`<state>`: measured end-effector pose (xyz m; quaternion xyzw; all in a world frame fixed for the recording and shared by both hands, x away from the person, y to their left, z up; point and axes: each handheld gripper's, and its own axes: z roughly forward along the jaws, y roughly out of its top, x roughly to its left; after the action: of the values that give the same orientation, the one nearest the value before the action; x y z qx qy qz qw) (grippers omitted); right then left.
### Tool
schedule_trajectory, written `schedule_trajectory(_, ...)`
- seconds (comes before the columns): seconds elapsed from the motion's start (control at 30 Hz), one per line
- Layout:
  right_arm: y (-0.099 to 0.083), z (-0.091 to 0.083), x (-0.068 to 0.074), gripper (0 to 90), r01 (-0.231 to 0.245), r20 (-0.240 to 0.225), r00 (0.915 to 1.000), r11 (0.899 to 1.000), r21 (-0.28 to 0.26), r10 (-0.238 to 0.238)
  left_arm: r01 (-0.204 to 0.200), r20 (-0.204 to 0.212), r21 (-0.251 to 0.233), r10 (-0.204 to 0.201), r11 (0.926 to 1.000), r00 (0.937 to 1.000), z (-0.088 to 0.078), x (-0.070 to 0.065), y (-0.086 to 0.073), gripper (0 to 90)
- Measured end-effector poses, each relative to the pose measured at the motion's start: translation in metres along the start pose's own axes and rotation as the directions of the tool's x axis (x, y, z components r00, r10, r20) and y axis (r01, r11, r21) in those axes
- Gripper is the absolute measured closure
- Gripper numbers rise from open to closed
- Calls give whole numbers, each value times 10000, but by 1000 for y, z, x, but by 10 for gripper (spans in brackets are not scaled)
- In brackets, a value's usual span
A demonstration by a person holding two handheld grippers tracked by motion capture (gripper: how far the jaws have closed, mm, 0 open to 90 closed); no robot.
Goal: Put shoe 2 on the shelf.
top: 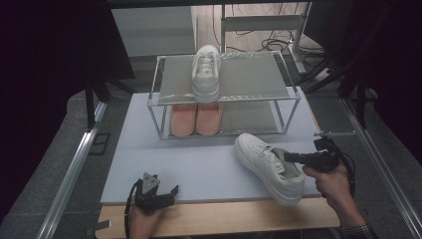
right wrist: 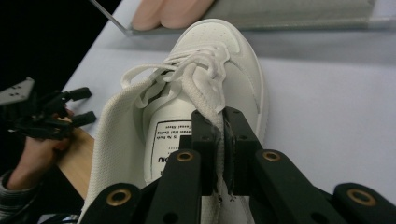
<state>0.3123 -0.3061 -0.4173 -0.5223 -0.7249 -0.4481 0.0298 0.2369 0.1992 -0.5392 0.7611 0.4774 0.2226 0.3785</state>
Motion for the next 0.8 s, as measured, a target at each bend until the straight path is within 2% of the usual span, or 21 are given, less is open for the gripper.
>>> schedule_trajectory(0.5, 28, -23, 17, 846, -101, -651, 9979, 9986, -524, 67, -2, -3, -28, 2, 10000, 10000, 0, 0, 0, 114)
schedule_trajectory(0.8, 49, -38, 31, 846, -118, -1163, 9932, 9967, -797, 25, -4, -2, -27, 4, 10000, 10000, 0, 0, 0, 114)
